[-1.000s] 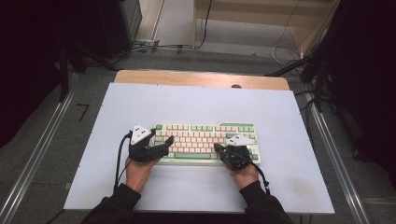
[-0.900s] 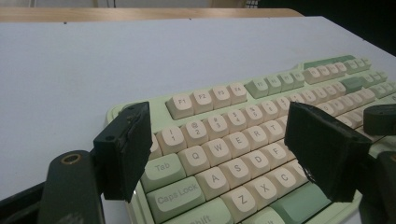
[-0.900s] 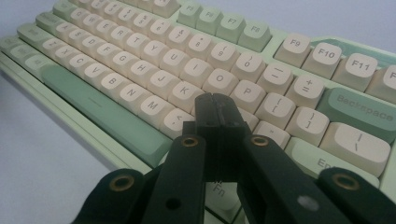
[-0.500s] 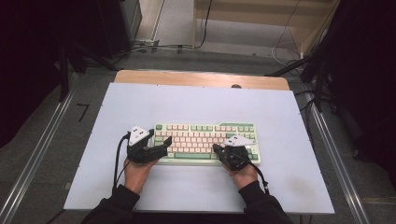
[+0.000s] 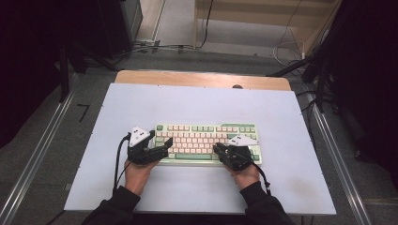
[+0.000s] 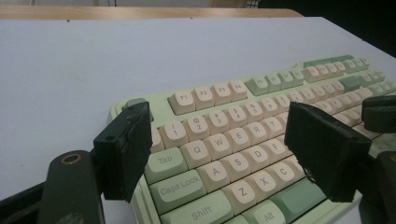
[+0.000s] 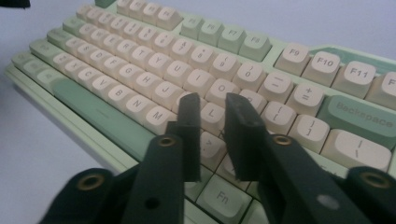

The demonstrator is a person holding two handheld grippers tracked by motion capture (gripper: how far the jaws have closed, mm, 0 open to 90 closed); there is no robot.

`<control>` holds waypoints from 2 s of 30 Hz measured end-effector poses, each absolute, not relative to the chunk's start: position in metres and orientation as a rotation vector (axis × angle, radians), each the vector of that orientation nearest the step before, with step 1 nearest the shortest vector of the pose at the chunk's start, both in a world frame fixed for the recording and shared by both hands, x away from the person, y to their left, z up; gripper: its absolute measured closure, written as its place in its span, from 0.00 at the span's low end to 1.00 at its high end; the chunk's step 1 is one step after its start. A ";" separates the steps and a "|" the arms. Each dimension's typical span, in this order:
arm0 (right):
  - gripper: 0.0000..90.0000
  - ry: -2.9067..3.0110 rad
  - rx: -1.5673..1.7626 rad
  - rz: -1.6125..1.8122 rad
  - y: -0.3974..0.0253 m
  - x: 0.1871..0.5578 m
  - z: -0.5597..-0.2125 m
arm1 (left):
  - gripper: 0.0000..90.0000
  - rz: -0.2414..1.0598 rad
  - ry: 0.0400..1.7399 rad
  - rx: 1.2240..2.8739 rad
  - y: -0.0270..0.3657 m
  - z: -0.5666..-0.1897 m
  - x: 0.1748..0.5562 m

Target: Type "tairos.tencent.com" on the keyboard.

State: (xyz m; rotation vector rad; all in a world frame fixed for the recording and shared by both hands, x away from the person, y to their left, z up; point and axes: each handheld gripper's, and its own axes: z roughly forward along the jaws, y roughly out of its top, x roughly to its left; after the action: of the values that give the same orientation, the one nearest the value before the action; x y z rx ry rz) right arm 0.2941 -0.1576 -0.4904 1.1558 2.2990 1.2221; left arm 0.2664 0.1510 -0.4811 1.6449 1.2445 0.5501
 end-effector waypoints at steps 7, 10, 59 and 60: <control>0.43 2.264 1.200 1.252 -0.160 0.299 -0.488 | 0.26 0.552 1.247 1.646 0.154 -0.481 0.264; 0.36 2.257 1.216 1.251 -0.160 0.301 -0.488 | 0.31 0.547 1.240 1.642 0.154 -0.481 0.263; 0.34 2.243 1.241 1.228 -0.166 0.296 -0.489 | 1.00 0.427 1.093 1.735 0.124 -0.482 0.282; 0.34 2.242 1.240 1.226 -0.167 0.296 -0.489 | 1.00 0.427 1.096 1.737 0.123 -0.482 0.282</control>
State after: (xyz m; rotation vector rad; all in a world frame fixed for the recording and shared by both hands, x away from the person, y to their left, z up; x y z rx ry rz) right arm 0.2957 -0.1668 -0.4892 1.2399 2.2423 1.2256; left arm 0.2824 0.1231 -0.4820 1.7373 1.0957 0.4269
